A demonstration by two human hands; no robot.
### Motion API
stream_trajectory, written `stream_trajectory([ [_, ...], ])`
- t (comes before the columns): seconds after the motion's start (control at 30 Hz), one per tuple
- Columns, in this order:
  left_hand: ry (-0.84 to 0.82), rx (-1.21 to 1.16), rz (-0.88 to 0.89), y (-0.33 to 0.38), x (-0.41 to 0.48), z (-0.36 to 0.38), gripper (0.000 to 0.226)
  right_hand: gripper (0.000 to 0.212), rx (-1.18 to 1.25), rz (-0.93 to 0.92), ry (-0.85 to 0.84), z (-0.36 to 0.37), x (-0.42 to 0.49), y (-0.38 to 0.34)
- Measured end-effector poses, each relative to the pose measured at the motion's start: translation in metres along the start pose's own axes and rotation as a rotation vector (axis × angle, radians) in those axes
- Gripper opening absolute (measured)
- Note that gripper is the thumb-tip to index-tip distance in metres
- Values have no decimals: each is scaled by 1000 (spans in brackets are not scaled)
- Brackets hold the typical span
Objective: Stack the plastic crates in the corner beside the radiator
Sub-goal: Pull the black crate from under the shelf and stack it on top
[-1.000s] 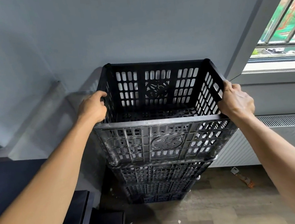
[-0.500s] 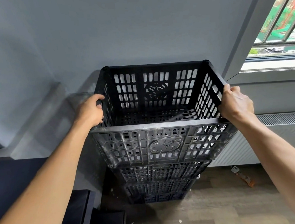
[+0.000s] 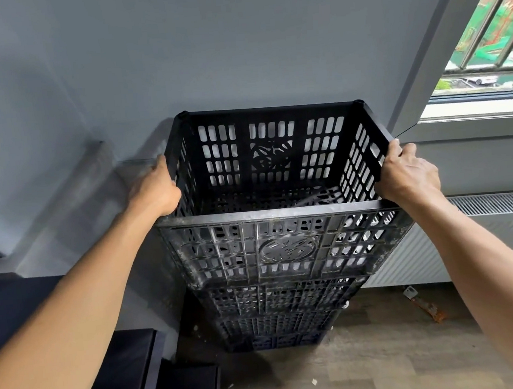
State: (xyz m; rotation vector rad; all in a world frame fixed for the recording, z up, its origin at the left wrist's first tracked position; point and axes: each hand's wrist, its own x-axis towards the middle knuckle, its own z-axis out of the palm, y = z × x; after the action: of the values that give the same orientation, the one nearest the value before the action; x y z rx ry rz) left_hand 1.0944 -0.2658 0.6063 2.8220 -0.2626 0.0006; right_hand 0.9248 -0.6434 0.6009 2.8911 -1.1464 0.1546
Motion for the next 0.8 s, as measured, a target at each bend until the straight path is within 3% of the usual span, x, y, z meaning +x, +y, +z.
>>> stream_trajectory([
  [0.07,-30,101,-25,11,3,-4,61,75,-46,3,-16,-2,9,-2],
  [0.13,-33,134,-37,22,10,-8,68,58,-53,6,-6,-7,21,-3],
  [0.23,74,85,-25,26,23,-7,53,30,7,-1,-1,-12,38,0],
  [0.33,55,81,-48,21,37,4,52,16,107,-16,4,-4,47,6],
  [0.53,62,93,-61,14,52,16,43,25,158,-16,9,9,57,13],
  [0.8,83,105,-49,16,49,12,35,19,170,21,32,10,59,9],
])
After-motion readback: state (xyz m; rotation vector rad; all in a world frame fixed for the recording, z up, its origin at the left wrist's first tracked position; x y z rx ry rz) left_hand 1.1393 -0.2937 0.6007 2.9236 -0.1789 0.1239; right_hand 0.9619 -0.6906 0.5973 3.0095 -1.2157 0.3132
